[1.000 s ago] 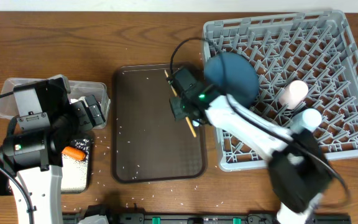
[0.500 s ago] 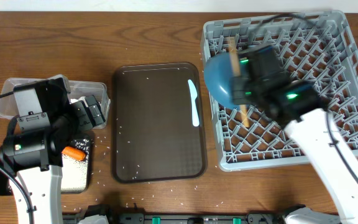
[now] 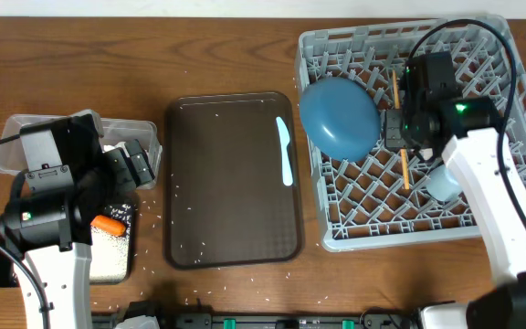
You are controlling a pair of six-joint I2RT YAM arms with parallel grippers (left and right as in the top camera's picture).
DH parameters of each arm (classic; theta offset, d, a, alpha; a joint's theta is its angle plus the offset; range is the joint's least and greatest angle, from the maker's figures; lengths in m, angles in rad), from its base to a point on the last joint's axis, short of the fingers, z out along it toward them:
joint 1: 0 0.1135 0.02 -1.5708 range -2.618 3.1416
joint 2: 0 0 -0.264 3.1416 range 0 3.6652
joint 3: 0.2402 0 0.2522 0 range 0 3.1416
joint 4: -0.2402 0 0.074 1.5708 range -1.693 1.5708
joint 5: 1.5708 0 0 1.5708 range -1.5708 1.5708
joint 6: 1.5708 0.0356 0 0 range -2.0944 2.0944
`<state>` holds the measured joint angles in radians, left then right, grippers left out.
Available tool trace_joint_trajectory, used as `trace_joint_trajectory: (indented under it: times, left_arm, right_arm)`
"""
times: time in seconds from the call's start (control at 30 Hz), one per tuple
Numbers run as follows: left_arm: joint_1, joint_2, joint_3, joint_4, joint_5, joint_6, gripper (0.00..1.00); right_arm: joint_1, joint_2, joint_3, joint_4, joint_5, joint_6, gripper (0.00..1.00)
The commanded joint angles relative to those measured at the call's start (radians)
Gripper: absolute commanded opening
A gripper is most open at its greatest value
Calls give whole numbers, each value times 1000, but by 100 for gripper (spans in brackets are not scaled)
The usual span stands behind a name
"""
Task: Sort waste into correct bins and load items into the dishwasher rack
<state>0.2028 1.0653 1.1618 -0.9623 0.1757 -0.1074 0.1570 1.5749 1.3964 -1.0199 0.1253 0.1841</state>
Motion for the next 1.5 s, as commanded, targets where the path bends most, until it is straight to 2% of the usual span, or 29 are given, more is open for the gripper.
trace_joint_trajectory:
  times: [0.0, 0.23, 0.33, 0.37, 0.43, 0.47, 0.6, 0.67, 0.83, 0.93, 1.0, 1.13, 1.2, 1.47]
  left_arm:
    - [4, -1, 13, -2, -12, -2, 98]
    - [4, -1, 13, -2, -12, -2, 98]
    - [4, -1, 13, -2, -12, -2, 98]
    - [4, -1, 13, -2, -12, -2, 98]
    - [4, -1, 13, -2, -12, -2, 98]
    - [4, -1, 13, -2, -12, -2, 98]
    - [4, -1, 13, -2, -12, -2, 98]
    - [4, -1, 13, -2, -12, -2, 98]
    - [4, -1, 13, -2, -12, -2, 98]
    - [4, -1, 13, -2, -12, -2, 98]
    - [4, -1, 13, -2, -12, -2, 98]
    - [4, -1, 13, -2, -12, -2, 98]
    - [4, -1, 13, -2, -12, -2, 98]
    - [4, -1, 13, -2, -12, -2, 98]
  right_arm:
    - [-35, 54, -8, 7, 45, -66, 1]
    - [-50, 177, -8, 55, 44, -195, 1]
    - [-50, 220, -8, 64, 71, -208, 1]
    - [-50, 234, -8, 66, 80, -208, 6]
    - [-45, 243, -8, 68, 71, -208, 33]
    - [-39, 242, -8, 68, 69, -208, 41]
    - [16, 175, 9, 71, 27, -206, 49]
    - [57, 127, 15, 72, -2, -180, 49]
    - [222, -8, 16, 105, -101, -101, 38]
    - [338, -44, 16, 140, -100, -44, 33]
    - [414, -44, 15, 172, -99, 4, 33]
    - [541, 16, 14, 246, -12, 145, 36]
    - [579, 68, 14, 275, 40, 212, 35]
    - [637, 323, 14, 394, 150, 287, 38]
